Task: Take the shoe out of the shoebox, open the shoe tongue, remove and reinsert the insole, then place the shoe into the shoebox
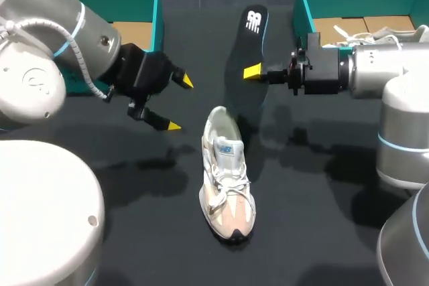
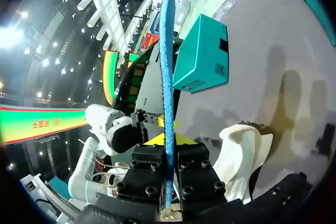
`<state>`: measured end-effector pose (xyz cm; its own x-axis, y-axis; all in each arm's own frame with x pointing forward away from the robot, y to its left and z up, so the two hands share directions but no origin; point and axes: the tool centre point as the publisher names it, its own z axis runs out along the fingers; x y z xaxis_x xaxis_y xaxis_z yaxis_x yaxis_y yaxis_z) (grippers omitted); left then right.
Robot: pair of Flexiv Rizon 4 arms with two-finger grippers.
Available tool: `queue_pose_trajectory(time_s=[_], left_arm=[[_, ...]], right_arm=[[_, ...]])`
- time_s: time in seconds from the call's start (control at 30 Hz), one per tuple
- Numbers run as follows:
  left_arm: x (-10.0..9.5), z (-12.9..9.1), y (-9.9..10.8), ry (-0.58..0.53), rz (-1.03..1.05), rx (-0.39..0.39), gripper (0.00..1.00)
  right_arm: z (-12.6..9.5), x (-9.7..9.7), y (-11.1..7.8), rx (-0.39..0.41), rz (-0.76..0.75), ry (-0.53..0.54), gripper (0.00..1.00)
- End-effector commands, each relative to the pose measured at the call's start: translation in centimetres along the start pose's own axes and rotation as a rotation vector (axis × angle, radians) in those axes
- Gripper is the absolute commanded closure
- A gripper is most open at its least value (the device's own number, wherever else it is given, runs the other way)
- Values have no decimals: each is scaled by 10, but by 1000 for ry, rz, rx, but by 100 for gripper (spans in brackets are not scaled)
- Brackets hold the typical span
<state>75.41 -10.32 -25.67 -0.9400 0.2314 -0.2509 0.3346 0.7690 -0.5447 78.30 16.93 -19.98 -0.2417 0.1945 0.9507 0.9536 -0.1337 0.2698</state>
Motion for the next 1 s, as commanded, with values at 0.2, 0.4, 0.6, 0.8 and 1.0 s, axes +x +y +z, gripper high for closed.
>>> queue_pose_trajectory(time_s=[0.2, 0.4, 0.6, 0.8, 1.0], left_arm=[[-1, 21, 15, 89, -331, -99, 0], [-1, 21, 15, 89, -331, -99, 0], [7, 37, 22, 112, -337, -67, 0], [15, 42, 29, 110, -271, -34, 0], [20, 42, 28, 148, -206, -23, 0]], right_arm=[[7, -19, -10, 11, -49, 30, 100], [7, -19, -10, 11, -49, 30, 100], [12, -24, -7, 33, -102, 60, 100], [19, -31, 0, 83, -254, 176, 100], [22, -37, 2, 101, -262, 189, 100]])
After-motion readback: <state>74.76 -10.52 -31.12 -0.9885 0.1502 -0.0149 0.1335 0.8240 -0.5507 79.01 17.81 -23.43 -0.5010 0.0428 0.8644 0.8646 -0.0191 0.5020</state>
